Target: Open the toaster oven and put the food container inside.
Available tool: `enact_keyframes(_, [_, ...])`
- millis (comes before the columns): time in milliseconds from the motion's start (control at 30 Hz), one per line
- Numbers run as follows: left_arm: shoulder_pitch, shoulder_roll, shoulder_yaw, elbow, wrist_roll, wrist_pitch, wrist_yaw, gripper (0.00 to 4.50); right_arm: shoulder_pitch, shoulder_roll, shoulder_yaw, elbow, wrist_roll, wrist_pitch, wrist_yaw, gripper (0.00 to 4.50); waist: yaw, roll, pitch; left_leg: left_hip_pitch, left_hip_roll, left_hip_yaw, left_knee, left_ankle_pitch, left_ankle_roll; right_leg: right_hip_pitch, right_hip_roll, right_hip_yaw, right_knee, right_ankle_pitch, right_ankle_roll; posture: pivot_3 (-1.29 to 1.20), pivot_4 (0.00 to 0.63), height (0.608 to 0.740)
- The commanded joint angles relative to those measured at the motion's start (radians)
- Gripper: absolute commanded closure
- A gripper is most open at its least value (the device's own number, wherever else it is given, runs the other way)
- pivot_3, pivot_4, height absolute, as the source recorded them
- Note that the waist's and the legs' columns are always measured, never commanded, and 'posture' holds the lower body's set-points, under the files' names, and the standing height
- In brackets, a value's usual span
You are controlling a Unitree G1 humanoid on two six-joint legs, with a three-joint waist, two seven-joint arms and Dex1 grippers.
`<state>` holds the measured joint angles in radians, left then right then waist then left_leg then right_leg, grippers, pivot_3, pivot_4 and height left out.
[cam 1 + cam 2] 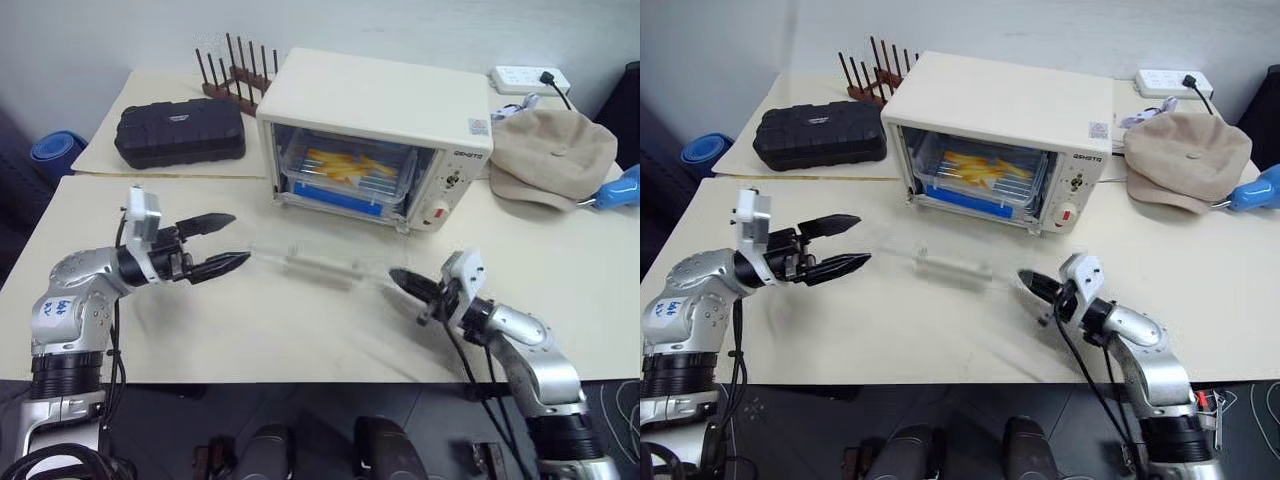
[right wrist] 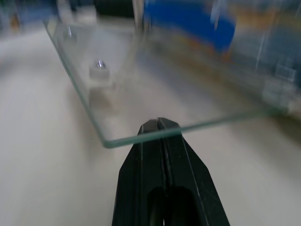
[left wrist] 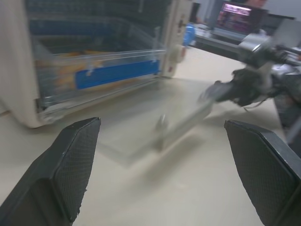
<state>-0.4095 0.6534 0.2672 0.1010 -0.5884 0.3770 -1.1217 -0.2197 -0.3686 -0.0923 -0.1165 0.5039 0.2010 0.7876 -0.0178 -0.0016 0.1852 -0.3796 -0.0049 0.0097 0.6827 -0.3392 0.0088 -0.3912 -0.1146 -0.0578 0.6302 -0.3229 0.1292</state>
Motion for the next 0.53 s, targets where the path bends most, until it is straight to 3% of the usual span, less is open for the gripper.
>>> enact_keyframes(33, [0.038,-0.009,0.058,-0.028,0.001,-0.059,0.054,0.02,-0.081,0.032,-0.119,-0.035,0.110,-0.072,-0.021,4.50,0.002,0.000,0.000,0.000,0.000,0.000,0.000,0.000,0.000,0.000,0.000,0.000,0.000,0.000,0.000,0.00,0.150,0.740])
enact_keyframes(167, [0.111,-0.009,0.055,-0.013,0.096,-0.204,0.095,0.02,-0.140,0.014,-0.166,-0.058,0.191,-0.012,-0.037,4.50,0.005,0.000,0.000,0.000,0.000,-0.001,0.000,0.000,0.000,0.000,0.000,0.000,0.000,0.000,0.000,0.00,0.150,0.740])
enact_keyframes(233, [0.160,0.002,0.051,-0.008,0.124,-0.259,0.081,0.00,-0.102,-0.056,-0.135,-0.077,0.145,-0.020,0.044,4.11,0.008,0.000,0.000,0.000,0.000,-0.001,-0.001,0.000,0.000,0.000,0.000,-0.001,0.000,0.000,0.000,0.00,0.150,0.740])
enact_keyframes(400, [0.278,0.023,0.050,-0.019,0.202,-0.367,0.101,0.00,0.071,-0.241,-0.067,-0.057,0.008,-0.158,0.281,2.51,0.017,0.000,0.000,0.000,-0.001,0.001,-0.001,-0.002,0.002,0.000,-0.001,0.000,-0.002,0.000,0.000,0.00,0.150,0.740])
enact_keyframes(533, [0.345,0.031,0.067,-0.060,0.198,-0.387,0.109,0.00,0.147,-0.278,-0.061,0.019,-0.040,-0.271,0.369,1.17,0.016,0.000,0.000,0.001,-0.001,0.003,0.000,-0.002,0.003,0.001,-0.001,0.002,-0.002,0.000,0.000,0.00,0.150,0.740])
